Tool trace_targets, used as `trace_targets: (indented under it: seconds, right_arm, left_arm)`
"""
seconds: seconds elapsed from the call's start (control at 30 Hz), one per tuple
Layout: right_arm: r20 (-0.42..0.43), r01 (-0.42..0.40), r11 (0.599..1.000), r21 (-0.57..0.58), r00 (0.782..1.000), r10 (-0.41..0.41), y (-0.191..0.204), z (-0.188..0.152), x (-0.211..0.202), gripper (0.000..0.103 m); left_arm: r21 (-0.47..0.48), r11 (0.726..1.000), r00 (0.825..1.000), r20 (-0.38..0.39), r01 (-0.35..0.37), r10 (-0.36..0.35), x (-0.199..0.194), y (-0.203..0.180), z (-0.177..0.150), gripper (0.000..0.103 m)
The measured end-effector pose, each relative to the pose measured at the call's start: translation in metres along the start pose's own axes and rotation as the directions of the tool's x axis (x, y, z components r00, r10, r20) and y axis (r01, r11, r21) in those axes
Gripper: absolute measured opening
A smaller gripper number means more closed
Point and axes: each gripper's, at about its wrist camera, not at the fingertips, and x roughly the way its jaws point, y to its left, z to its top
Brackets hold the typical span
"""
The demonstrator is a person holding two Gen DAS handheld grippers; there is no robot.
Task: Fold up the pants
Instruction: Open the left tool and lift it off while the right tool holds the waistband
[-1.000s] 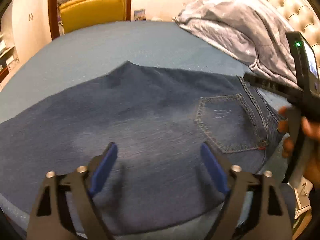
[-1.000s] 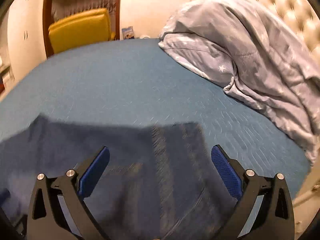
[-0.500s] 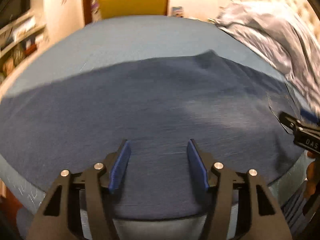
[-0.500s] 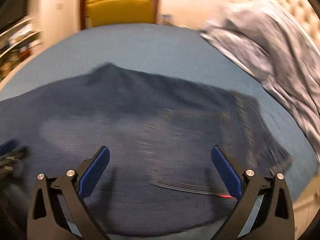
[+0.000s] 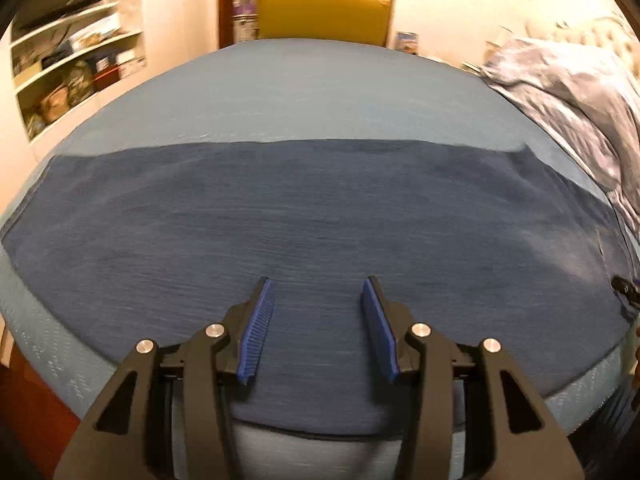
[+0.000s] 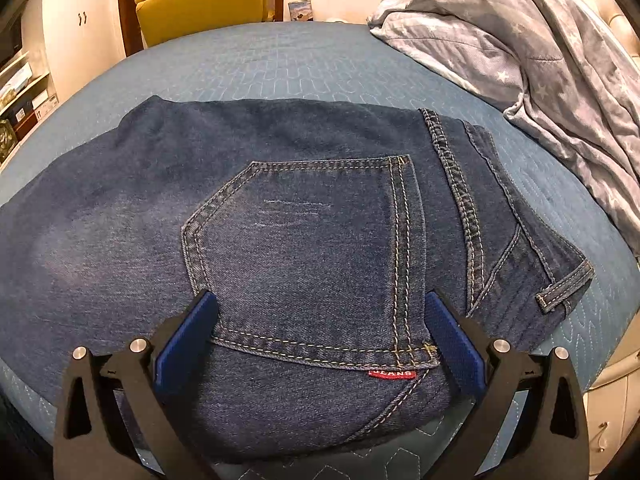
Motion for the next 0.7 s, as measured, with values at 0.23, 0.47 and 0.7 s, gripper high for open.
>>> trace_targets:
  seconds: [0.23,0.47,0.7]
  right_arm:
    - [-0.013,0.005,1.000,-0.011,1.000,-0.005,0.003,0.000,-0.001,0.099]
    - [-0.036,0.023,1.000,-0.005,0.999,-0.023,0.004,0.003,0.000,0.099]
    - [-0.048,0.037,0.999,0.007,0.998,-0.036,0.005,0.004,0.001,0.099]
  left_arm:
    - [-0.092,0.995,1.000,0.018,-0.023,0.025,-0.005,0.073,0.007,0.048]
    - [-0.141,0.988,0.997,0.056,0.066,-0.059,-0.019,0.140,0.008,0.047]
    - [-0.293,0.950,0.990,0.064,-0.105,0.129,-0.032,0.237,0.002,0.061]
